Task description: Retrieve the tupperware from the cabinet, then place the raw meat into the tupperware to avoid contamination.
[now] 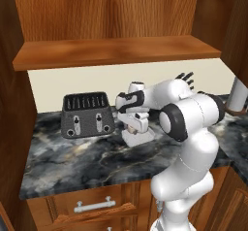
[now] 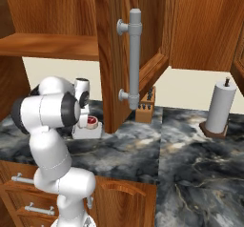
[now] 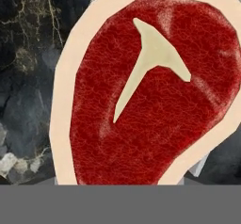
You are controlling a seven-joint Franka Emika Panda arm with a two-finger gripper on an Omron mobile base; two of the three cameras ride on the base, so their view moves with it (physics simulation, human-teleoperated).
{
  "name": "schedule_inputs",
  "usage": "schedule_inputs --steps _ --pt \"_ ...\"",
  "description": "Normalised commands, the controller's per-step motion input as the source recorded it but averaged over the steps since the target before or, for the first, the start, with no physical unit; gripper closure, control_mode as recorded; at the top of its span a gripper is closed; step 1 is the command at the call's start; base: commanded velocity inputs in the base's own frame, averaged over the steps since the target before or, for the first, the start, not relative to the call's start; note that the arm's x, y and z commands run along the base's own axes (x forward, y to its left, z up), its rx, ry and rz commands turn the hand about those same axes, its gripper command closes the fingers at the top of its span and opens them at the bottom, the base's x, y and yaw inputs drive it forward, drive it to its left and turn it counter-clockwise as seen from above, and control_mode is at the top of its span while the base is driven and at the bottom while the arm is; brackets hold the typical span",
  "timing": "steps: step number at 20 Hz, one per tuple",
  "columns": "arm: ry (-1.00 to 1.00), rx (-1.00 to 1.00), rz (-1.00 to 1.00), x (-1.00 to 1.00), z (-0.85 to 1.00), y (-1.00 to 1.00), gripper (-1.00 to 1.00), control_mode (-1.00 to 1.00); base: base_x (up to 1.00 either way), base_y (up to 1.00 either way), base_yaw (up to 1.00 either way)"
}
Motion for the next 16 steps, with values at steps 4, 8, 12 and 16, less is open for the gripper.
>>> schedule_inputs --steps 4,8,12,16 --pt "-0.02 0.01 -0.07 -0.11 0.02 0.00 1.00 -1.00 0.00 0.00 0.00" --pt "-0.04 0.02 -0.07 -0.15 0.08 0.00 1.00 -1.00 0.00 0.00 0.00" --pt "-0.01 0.02 -0.08 -0.17 0.07 0.00 1.00 -1.00 0.00 0.00 0.00" --pt "0.00 0.03 -0.08 -0.21 0.10 0.00 1.00 -1.00 0.00 0.00 0.00"
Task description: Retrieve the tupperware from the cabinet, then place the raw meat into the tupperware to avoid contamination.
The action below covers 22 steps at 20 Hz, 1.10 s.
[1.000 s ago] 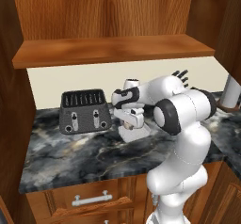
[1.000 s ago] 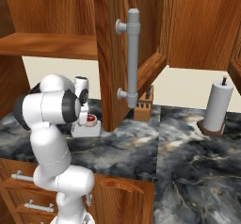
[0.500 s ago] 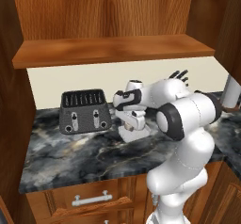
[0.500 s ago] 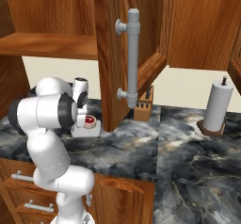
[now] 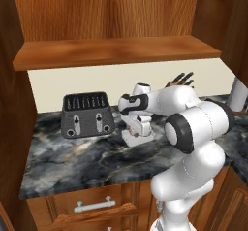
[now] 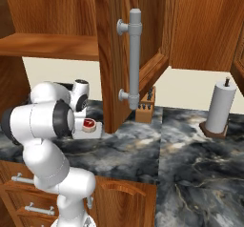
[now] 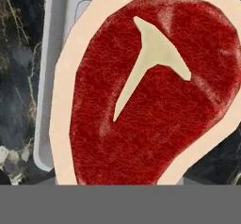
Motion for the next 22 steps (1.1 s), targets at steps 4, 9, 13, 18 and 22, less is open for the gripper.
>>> schedule_inputs --steps 4,9,13,18,22 --pt "0.00 0.04 -0.09 -0.20 0.13 0.00 1.00 -1.00 0.00 0.00 0.00" --pt "0.00 0.00 -0.05 -0.13 0.02 0.00 1.00 -1.00 0.00 0.00 0.00" --pt "0.00 0.00 -0.01 -0.03 0.00 0.00 1.00 -1.00 0.00 0.00 0.00" --pt "0.00 -0.01 0.06 0.05 0.05 0.04 1.00 -1.00 0.00 0.00 0.00" --pt "0.02 -0.10 0.09 0.05 0.36 0.10 1.00 -1.00 0.00 0.00 0.00"
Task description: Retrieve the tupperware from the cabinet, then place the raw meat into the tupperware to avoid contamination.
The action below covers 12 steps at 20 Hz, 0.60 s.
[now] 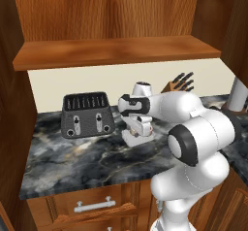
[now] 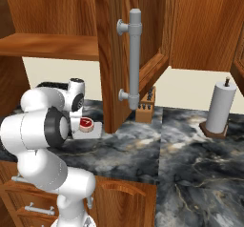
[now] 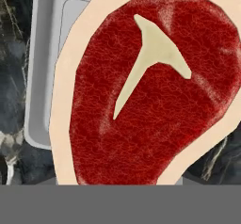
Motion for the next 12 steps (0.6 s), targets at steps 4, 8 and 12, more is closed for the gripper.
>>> schedule_inputs --steps 4,8,12 --pt "0.05 -0.09 0.07 0.13 0.14 0.08 1.00 -1.00 0.00 0.00 0.00" --pt "0.07 -0.04 0.01 0.21 -0.09 -0.01 1.00 -1.00 0.00 0.00 0.00" --pt "0.04 0.00 0.01 0.15 -0.19 -0.13 1.00 -1.00 0.00 0.00 0.00"
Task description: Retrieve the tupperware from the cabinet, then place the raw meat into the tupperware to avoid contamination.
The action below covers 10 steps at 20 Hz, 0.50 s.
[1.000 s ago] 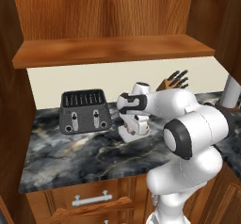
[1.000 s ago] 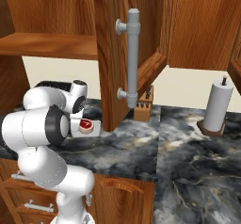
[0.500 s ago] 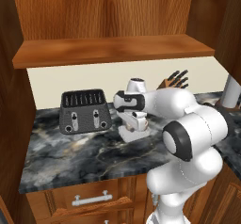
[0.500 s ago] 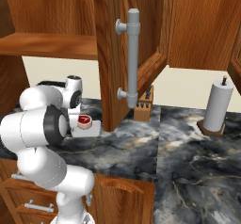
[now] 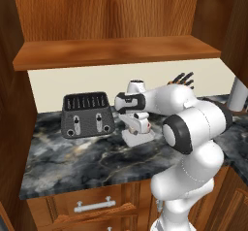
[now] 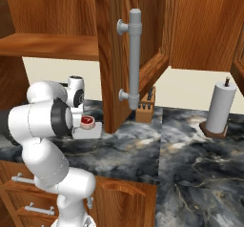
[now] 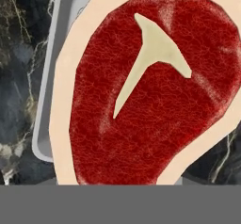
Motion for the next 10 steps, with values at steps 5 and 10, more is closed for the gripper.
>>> schedule_inputs --steps 5,10 --pt "0.01 0.00 0.02 0.08 -0.13 -0.12 1.00 -1.00 0.00 0.00 0.00" --pt "0.00 0.00 0.01 0.00 -0.21 0.05 1.00 -1.00 0.00 0.00 0.00"
